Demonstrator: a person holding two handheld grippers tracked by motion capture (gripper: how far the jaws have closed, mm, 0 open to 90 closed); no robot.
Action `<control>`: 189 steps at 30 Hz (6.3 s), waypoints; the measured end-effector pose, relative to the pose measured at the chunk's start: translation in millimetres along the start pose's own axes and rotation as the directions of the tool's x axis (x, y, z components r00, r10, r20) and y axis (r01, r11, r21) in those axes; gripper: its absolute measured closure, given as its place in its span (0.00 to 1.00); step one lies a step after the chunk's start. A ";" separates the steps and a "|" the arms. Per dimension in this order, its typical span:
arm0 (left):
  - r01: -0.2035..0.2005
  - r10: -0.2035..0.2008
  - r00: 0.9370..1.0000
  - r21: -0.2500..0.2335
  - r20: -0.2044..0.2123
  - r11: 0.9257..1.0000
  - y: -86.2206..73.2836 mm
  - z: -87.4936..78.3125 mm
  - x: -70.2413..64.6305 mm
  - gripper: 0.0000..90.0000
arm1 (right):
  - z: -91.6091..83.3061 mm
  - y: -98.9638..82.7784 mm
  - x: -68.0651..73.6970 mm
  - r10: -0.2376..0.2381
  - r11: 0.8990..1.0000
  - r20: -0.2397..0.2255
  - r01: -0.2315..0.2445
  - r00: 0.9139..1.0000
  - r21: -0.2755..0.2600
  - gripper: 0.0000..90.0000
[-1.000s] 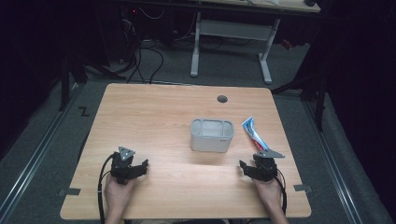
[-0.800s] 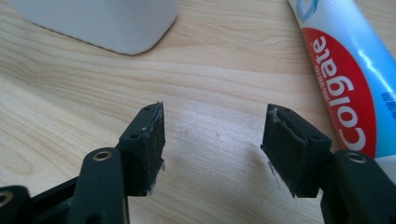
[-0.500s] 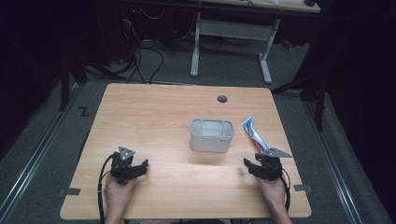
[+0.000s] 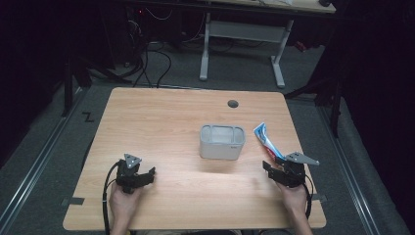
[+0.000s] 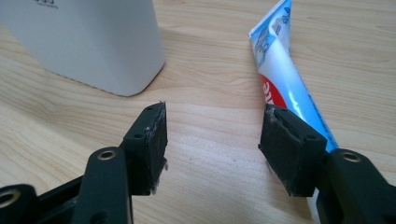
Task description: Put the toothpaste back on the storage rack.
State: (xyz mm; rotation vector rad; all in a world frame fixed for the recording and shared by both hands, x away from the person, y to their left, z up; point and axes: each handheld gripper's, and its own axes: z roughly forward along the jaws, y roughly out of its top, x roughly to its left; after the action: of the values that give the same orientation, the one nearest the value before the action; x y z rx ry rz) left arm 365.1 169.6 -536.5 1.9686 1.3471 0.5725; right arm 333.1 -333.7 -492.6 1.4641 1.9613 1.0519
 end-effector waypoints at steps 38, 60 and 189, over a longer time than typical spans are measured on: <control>0.005 -0.005 1.000 0.000 -0.007 1.000 0.4 0.4 0.3 0.27 | 12.3 53.8 -29.2 -0.024 0.999 0.010 0.024 1.000 0.030 0.48; 0.010 -0.010 1.000 -0.003 -0.005 1.000 0.4 0.4 0.8 0.27 | 47.3 93.5 -35.8 -0.082 0.981 0.113 0.061 0.990 0.183 0.45; 0.005 -0.005 1.000 0.001 -0.006 1.000 0.4 0.3 0.3 0.27 | -49.4 149.6 22.1 -0.193 0.981 -0.254 0.193 0.948 -0.023 0.82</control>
State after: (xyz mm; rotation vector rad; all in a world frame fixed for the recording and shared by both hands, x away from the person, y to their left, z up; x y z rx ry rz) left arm 365.6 169.6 -536.5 1.9646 1.3562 0.5764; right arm 376.3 -307.2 -341.8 1.1540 2.2313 1.1971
